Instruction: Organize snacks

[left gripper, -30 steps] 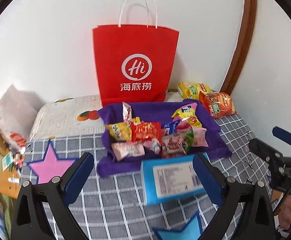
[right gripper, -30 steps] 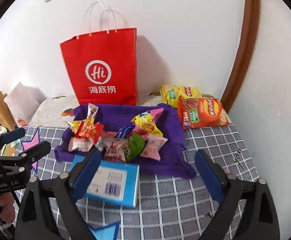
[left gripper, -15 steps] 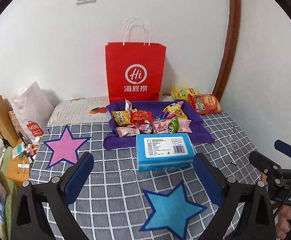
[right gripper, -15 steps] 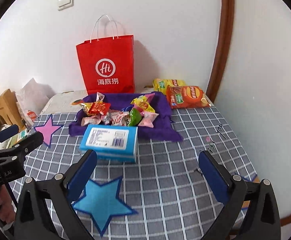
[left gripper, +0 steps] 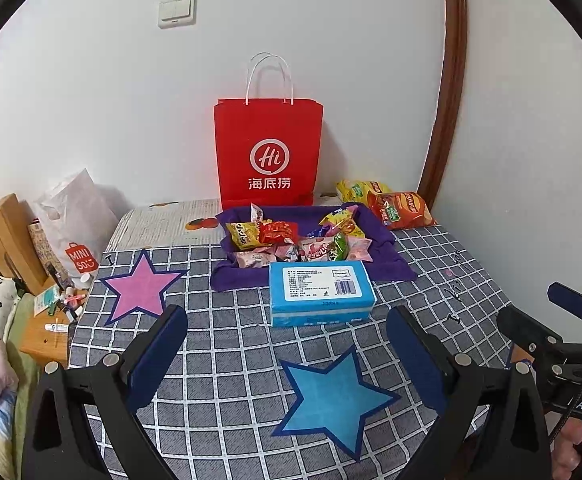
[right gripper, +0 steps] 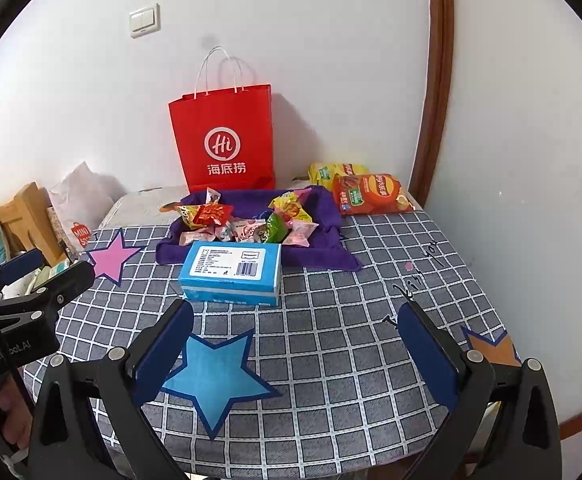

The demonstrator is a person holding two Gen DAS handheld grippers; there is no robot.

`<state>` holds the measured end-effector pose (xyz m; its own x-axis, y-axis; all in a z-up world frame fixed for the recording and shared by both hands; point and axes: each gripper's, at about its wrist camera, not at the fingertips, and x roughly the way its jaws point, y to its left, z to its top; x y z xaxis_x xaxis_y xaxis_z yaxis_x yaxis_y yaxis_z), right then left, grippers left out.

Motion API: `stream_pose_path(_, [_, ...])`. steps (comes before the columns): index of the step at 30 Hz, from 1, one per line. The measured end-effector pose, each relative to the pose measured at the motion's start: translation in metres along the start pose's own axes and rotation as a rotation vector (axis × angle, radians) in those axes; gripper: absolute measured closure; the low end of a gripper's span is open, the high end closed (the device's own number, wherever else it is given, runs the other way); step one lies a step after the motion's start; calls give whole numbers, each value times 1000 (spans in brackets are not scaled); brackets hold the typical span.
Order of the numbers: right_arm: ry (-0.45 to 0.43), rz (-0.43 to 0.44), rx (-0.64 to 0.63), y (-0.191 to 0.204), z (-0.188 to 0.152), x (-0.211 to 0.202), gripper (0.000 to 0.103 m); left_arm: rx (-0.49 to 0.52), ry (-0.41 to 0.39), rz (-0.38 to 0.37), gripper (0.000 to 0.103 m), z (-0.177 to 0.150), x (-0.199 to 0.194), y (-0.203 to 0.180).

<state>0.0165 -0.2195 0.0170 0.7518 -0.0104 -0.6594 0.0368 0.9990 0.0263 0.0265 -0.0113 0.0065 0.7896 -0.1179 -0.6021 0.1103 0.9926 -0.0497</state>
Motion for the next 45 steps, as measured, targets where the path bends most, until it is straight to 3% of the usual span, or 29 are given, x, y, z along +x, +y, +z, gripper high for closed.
stream_pose_path(45, [-28, 18, 5, 5, -9, -17, 2, -19, -18, -8, 3, -5, -14, 2])
